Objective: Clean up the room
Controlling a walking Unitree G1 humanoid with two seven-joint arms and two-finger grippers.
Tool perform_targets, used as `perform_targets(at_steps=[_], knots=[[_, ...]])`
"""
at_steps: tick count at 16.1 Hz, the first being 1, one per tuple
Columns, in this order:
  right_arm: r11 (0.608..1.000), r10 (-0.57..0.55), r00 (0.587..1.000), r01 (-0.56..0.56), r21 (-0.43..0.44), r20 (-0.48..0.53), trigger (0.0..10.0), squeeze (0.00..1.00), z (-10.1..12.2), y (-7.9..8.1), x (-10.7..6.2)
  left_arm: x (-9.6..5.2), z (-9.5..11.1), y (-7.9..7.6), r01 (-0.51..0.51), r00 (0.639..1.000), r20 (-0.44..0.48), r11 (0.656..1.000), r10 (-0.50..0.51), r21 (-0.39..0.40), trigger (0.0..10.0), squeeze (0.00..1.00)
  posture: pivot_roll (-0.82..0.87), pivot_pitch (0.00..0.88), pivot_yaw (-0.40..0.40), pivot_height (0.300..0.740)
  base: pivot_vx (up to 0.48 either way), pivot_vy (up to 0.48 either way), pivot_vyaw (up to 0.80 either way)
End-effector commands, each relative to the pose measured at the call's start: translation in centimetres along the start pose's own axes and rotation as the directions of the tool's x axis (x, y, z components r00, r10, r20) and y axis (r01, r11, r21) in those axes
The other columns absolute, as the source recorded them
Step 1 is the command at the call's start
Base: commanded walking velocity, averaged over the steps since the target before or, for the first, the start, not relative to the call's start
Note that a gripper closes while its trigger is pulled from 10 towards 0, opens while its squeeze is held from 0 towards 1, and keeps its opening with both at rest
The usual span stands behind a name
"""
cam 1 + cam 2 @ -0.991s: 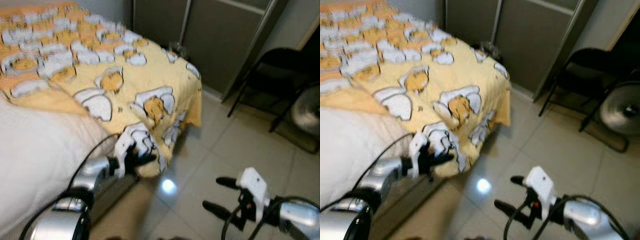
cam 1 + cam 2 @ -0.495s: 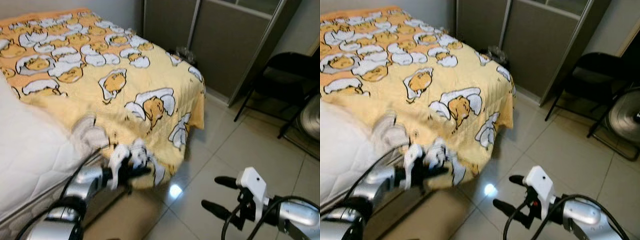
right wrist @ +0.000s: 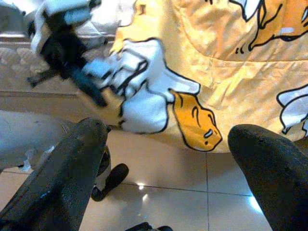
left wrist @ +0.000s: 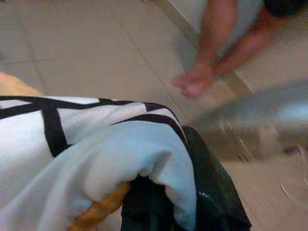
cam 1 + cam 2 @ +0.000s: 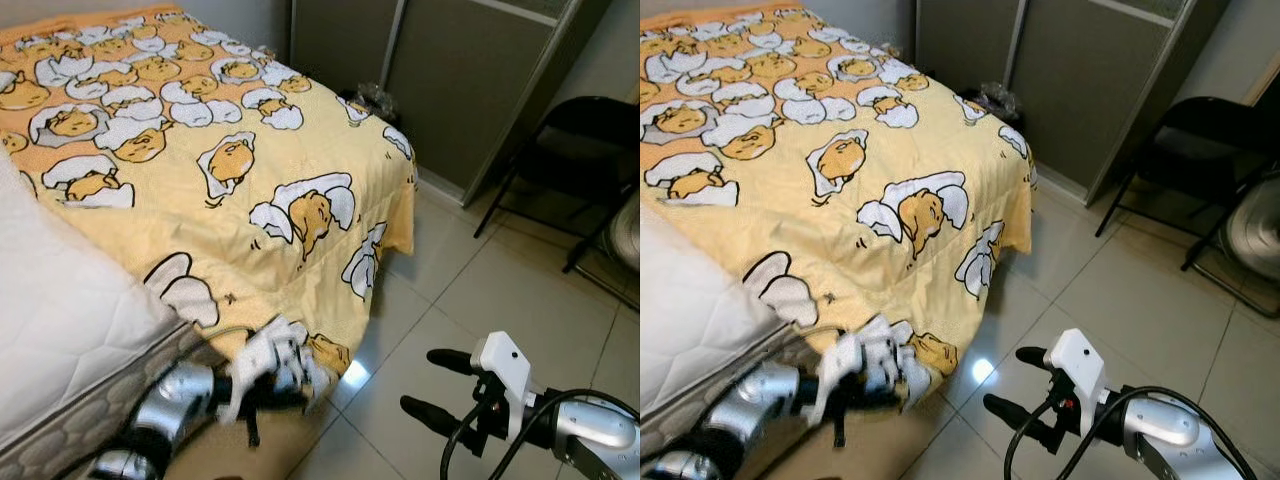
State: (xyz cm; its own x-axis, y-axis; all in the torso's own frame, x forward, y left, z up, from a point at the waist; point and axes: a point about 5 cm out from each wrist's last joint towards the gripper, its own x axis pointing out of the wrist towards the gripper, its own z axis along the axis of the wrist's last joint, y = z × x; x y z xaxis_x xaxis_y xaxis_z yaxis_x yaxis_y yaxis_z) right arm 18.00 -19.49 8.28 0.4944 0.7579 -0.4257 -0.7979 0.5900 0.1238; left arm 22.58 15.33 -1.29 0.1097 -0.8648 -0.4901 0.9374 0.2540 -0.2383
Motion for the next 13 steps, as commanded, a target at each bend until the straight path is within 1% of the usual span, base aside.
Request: perform_targets(at_steps=[1, 3, 7, 8, 9, 10, 11, 13], knots=[[1.0, -0.01, 1.0, 0.01, -0.001, -0.001, 10.0, 0.17, 0.1, -0.1, -0.1, 0.5, 0.1, -0.5, 0.049, 0.999, -0.022, 0.998, -0.048, 0.04, 0.0, 0.0, -0.1, 0.038, -0.06, 0.73, 0.0, 0.0, 0.0], [1.0, -0.01, 1.0, 0.01, -0.002, 0.0, 10.0, 0.17, 0.1, -0.1, -0.1, 1.0, -0.1, -1.3, 0.114, 0.993, -0.036, 0.993, -0.112, 0.034, 0.0, 0.0, -0.1, 0.039, -0.061, 0.73, 0.0, 0.0, 0.0], [1.0, -0.014, 1.0, 0.014, -0.003, 0.008, 10.0, 0.18, 0.3, -0.1, -0.2, 0.8, -0.5, -1.1, 0.092, 0.993, -0.075, 0.995, -0.089, 0.032, 0.0, 0.0, -0.1, 0.039, -0.061, 0.73, 0.0, 0.0, 0.0], [1.0, -0.012, 1.0, 0.012, -0.002, 0.01, 10.0, 0.18, 0.3, 0.0, -0.3, 0.7, -0.9, -1.2, 0.086, 0.993, -0.088, 0.996, -0.084, 0.018, 0.0, 0.0, -0.1, 0.039, -0.061, 0.73, 0.0, 0.0, 0.0], [1.0, -0.013, 1.0, 0.013, -0.001, 0.01, 10.0, 0.18, 0.3, 0.0, -0.3, 0.6, -1.5, -1.2, 0.072, 0.989, -0.129, 0.997, -0.069, 0.022, 0.0, 0.0, -0.11, 0.038, -0.056, 0.73, 0.0, 0.0, 0.0], [1.0, -0.015, 1.0, 0.015, 0.001, 0.011, 10.0, 0.18, 0.3, 0.1, -0.3, 0.5, -1.9, -1.1, 0.032, 0.987, -0.161, 0.999, -0.027, 0.025, 8.9, 0.0, -0.11, 0.038, -0.054, 0.73, 0.0, 0.0, 0.0], [1.0, -0.015, 1.0, 0.014, 0.003, 0.011, 10.0, 0.18, 0.3, 0.1, -0.2, 0.4, -2.1, -1.0, 0.018, 0.984, -0.18, 1.0, -0.014, 0.023, 10.0, 0.0, -0.11, 0.039, -0.053, 0.73, 0.0, 0.0, 0.0], [1.0, -0.013, 1.0, 0.013, 0.004, 0.012, 10.0, 0.18, 0.3, 0.1, -0.1, 0.2, -2.2, -0.9, 0.016, 0.979, -0.205, 0.999, -0.008, 0.034, 10.0, 0.0, -0.11, 0.038, -0.053, 0.73, 0.0, 0.0, 0.0]])
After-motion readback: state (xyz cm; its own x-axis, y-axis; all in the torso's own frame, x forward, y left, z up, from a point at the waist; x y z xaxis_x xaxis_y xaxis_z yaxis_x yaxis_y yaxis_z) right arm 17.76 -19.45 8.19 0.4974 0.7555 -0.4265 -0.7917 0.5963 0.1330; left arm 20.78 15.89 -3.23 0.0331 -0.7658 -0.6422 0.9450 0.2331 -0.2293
